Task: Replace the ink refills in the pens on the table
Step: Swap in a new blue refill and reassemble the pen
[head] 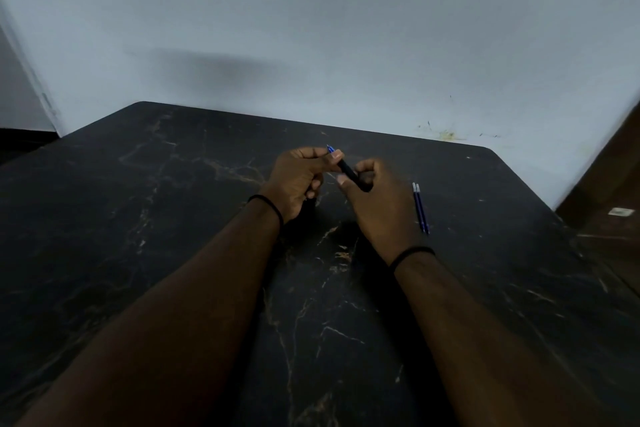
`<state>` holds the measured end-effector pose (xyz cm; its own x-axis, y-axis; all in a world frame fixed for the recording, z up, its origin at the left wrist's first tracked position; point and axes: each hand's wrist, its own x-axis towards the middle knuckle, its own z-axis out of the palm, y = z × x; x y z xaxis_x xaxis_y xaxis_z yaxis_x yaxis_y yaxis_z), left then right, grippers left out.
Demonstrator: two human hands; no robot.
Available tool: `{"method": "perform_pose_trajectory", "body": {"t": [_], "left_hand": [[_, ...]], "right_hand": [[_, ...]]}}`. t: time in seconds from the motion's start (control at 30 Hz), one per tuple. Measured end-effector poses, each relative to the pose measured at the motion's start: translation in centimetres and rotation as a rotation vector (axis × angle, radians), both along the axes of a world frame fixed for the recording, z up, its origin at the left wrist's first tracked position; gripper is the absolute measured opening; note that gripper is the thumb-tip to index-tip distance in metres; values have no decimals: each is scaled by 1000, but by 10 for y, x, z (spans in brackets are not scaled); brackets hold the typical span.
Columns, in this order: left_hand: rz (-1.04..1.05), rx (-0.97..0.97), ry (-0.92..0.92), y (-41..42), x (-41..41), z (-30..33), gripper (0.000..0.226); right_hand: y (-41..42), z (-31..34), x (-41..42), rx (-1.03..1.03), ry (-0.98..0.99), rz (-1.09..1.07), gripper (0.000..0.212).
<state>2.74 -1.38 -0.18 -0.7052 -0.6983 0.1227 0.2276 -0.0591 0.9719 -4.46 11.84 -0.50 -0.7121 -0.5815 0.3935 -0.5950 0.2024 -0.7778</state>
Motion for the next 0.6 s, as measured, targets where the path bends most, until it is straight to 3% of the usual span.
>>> {"method": "perform_pose_trajectory", "body": {"t": [0.2,0.4,0.5,0.6], "left_hand": [[12,9,-4,1,0,0,9],[21,27,11,0,-1,-1,8],[36,37,19,-1,-1,-1,8],[67,63,22,-1,-1,0,14]], "right_hand": [[1,1,-2,-30,-37,-8,9],[2,3,-1,58,5,33,19],[0,2,-1,12,-29,44,3],[-1,1,0,-33,-51,34,18]]}}
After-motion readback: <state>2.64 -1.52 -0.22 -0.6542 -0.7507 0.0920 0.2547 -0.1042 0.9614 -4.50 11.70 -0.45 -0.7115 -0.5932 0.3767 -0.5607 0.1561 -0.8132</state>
